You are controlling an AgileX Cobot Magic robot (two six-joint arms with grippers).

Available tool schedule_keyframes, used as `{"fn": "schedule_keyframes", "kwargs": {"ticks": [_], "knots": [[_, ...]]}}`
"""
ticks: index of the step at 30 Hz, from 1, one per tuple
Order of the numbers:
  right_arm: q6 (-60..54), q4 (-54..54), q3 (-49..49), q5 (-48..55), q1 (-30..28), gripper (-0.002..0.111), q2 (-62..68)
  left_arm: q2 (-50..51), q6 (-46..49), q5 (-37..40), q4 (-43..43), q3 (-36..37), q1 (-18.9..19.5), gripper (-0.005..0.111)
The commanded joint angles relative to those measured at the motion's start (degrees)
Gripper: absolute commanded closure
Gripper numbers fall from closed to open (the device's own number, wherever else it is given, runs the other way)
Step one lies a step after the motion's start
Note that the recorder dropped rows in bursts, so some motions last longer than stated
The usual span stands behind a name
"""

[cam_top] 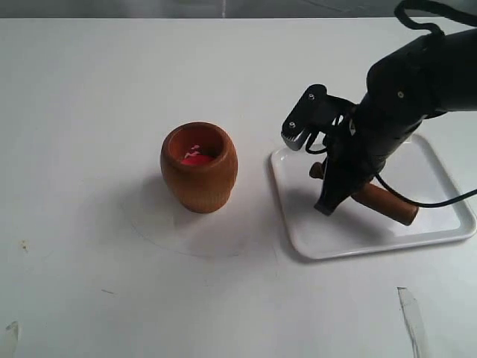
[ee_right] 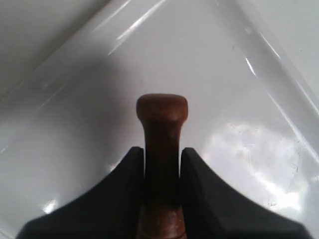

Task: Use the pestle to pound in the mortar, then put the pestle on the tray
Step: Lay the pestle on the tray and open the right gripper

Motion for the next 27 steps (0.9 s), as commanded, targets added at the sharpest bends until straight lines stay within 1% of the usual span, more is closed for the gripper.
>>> {"fn": "schedule_keyframes", "kwargs": {"ticks": [1, 3, 4, 5, 6, 7, 8, 14, 18, 19, 21, 24, 27], "knots": [[-0.86, -0.52, -0.57, 0.41, -0.37, 0.096, -0.15, -0.07, -0.47, -0.17, -0.42, 0.03, -0.44, 0.107], [-0.96, -0.52, -0.57, 0.86, -0.37, 0.08, -0.15, -0.07, -0.47, -0.17, -0.42, 0.03, -0.44, 0.107], [-0.96, -0.52, -0.57, 0.86, -0.37, 0.067, -0.15, -0.07, -0.47, -0.17, -0.42, 0.03, -0.44, 0.107], [-0.96, -0.52, -0.57, 0.86, -0.37, 0.056, -0.15, -0.07, -0.47, -0.17, -0.42, 0.03, -0.44, 0.107], [-0.31, -0.78, -0.57, 0.54, -0.37, 0.044, -0.29, -0.07, -0.47, -0.17, -0.42, 0.03, -0.44, 0.107], [2.3, -1.94, -0.66, -0.12, -0.37, 0.034, -0.41, -0.07, -0.47, -0.17, -0.42, 0.03, -0.44, 0.107], [5.08, -4.31, -0.66, -0.67, -0.37, 0.028, -0.87, -0.07, -0.47, -0.17, -0.42, 0.03, -0.44, 0.107], [29.01, -24.88, -0.66, -0.68, -0.37, 0.028, -8.5, -0.07, -0.47, -0.17, -0.42, 0.03, -0.44, 0.107], [50.67, -40.15, -0.56, -0.01, -0.37, 0.033, -18.18, -0.07, -0.47, -0.17, -0.42, 0.03, -0.44, 0.107], [54.8, -42.41, -0.56, 0.12, -0.37, 0.035, -20.86, -0.07, -0.47, -0.17, -0.42, 0.03, -0.44, 0.107], [58.86, -43.78, -0.56, -0.57, -0.37, 0.036, -25.77, -0.07, -0.47, -0.17, -0.42, 0.03, -0.44, 0.107], [59.29, -42.33, 0.97, -4.24, -0.37, 0.039, -33.8, -0.07, -0.47, -0.17, -0.42, 0.03, -0.44, 0.107], [59.29, -37.77, 4.59, -9.44, -0.25, 0.042, -43.87, -0.07, -0.47, -0.17, -0.42, 0.03, -0.44, 0.107]]}}
